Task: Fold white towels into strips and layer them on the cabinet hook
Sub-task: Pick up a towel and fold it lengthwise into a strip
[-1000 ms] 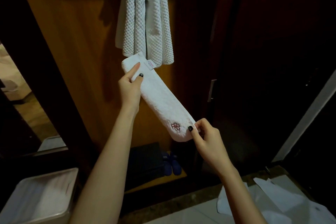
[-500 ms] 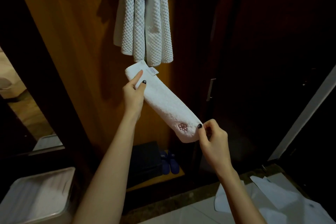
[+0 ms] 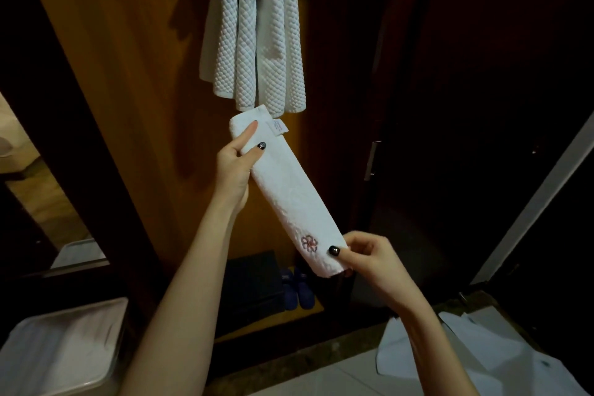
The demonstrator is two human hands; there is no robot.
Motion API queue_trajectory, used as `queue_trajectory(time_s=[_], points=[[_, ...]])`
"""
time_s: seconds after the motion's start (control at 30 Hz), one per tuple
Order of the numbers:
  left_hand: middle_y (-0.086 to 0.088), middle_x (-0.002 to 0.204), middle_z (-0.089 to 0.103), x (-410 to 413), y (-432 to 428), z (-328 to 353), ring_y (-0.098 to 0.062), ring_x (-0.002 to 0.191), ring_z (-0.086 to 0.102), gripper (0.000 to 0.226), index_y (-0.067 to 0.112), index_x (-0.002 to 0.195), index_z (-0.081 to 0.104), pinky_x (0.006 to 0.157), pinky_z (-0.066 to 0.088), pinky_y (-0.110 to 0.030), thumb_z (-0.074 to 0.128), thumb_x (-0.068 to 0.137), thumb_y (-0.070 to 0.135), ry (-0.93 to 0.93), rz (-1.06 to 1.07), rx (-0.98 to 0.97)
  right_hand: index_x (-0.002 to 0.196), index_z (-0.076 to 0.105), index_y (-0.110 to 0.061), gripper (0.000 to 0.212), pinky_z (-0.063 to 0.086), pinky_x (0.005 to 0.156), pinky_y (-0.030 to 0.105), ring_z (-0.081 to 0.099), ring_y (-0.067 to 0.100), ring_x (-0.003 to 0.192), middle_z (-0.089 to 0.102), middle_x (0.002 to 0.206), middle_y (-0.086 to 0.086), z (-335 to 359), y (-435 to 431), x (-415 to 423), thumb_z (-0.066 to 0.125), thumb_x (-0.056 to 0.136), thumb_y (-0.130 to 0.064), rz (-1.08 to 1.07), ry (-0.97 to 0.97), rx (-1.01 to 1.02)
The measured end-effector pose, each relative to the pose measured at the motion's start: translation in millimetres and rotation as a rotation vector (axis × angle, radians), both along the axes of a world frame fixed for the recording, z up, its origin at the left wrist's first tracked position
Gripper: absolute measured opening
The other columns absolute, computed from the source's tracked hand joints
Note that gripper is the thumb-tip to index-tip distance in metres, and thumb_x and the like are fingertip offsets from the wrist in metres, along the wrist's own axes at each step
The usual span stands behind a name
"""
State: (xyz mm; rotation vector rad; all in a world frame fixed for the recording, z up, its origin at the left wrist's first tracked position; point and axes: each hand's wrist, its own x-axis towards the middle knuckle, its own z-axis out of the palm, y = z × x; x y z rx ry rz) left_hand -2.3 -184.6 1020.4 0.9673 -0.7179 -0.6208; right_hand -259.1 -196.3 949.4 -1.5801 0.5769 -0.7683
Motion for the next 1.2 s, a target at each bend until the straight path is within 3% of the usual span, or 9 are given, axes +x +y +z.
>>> queue_trajectory(time_s=[0.17,0.23,0.3,0.4,0.47,0.7,0.87,1.03,1.2], points=[[0.002,0.126,0.062,-0.7,4.5,9.0,-0.01,0.11,0.063,0.042,0.016,0.128,0.062,0.082,0.055,-0.022,0.061,0.09,-0.001,0.02,-0.116,-0.032,0.07,0.066,0.002,0.033,0.042,0.1,0.032,0.052,0.004,0.126,0.059,0.131,-0.016,-13.5,-6.1,1.8,0.063,0.082,-0.029,0.057,0.013,-0.002],[0.0,0.128,0.062,-1.2,6.1,13.4,-0.012,0.114,0.062,0.041,0.016,0.128,0.062,0.084,0.054,-0.024,0.06,0.09,-0.001,0.041,-0.159,-0.046,0.077,0.056,0.018,0.045,0.039,0.103,0.039,0.049,0.011,0.132,0.053,0.141,-0.011,-16.6,-7.2,7.4,0.059,0.082,-0.027,0.102,-0.032,0.031],[-0.002,0.131,0.061,-1.4,6.6,18.0,-0.012,0.113,0.063,0.04,0.018,0.125,0.064,0.083,0.054,-0.024,0.058,0.091,-0.002,0.061,-0.2,-0.055,0.087,0.051,0.024,0.049,0.042,0.091,0.037,0.058,0.016,0.119,0.06,0.134,-0.002,-18.7,-4.2,14.7,0.056,0.082,-0.024,0.147,-0.043,0.086],[-0.004,0.134,0.059,0.6,6.0,21.9,-0.012,0.112,0.063,0.037,0.021,0.12,0.067,0.081,0.054,-0.023,0.058,0.091,-0.001,0.06,-0.228,-0.046,0.08,0.058,0.002,0.031,0.026,0.061,0.038,0.049,0.031,0.07,0.056,0.081,0.018,-18.1,2.2,22.1,0.058,0.082,-0.029,0.147,0.0,0.158],[-0.002,0.131,0.061,4.8,5.4,21.2,-0.013,0.113,0.062,0.038,0.021,0.119,0.067,0.083,0.054,-0.024,0.058,0.09,-0.002,0.062,-0.226,-0.051,0.078,0.056,-0.001,0.031,0.015,0.059,0.044,0.041,0.035,0.069,0.049,0.074,0.02,-19.8,2.6,24.3,0.059,0.082,-0.032,0.114,0.006,0.179],[0.001,0.123,0.059,19.3,4.7,6.5,-0.011,0.105,0.064,0.047,0.008,0.131,0.059,0.078,0.055,-0.021,0.059,0.087,-0.011,0.129,-0.03,-0.043,0.062,0.052,-0.017,0.025,0.032,0.055,0.018,0.041,0.003,0.059,0.045,0.06,-0.007,-12.1,-8.3,28.8,0.062,0.084,-0.016,-0.189,-0.093,-0.01],[-0.003,0.126,0.057,30.5,0.3,5.2,-0.012,0.107,0.061,0.051,0.007,0.135,0.055,0.075,0.054,-0.018,0.061,0.087,-0.009,0.124,0.069,-0.014,0.084,0.059,-0.02,0.011,0.039,0.058,0.02,0.051,0.007,0.069,0.057,0.077,-0.008,7.9,-21.2,38.8,0.057,0.085,-0.01,-0.329,-0.194,-0.168],[0.007,0.119,0.059,50.2,0.7,27.7,-0.01,0.108,0.06,0.044,0.015,0.122,0.066,0.079,0.054,-0.017,0.063,0.086,-0.009,0.027,0.038,-0.02,0.081,0.077,-0.025,0.048,0.045,0.07,0.022,0.064,0.011,0.087,0.073,0.092,-0.003,50.7,-46.9,39.8,0.042,0.094,0.006,-0.192,-0.133,-0.157],[0.01,0.118,0.057,74.2,-0.4,65.9,-0.011,0.108,0.06,0.037,0.018,0.11,0.07,0.075,0.054,-0.015,0.063,0.086,-0.009,-0.037,0.054,-0.068,0.093,0.078,-0.024,0.027,0.054,0.076,0.02,0.067,0.007,0.097,0.072,0.106,-0.005,109.8,-82.2,50.3,0.058,0.093,-0.006,-0.018,0.043,-0.231]])
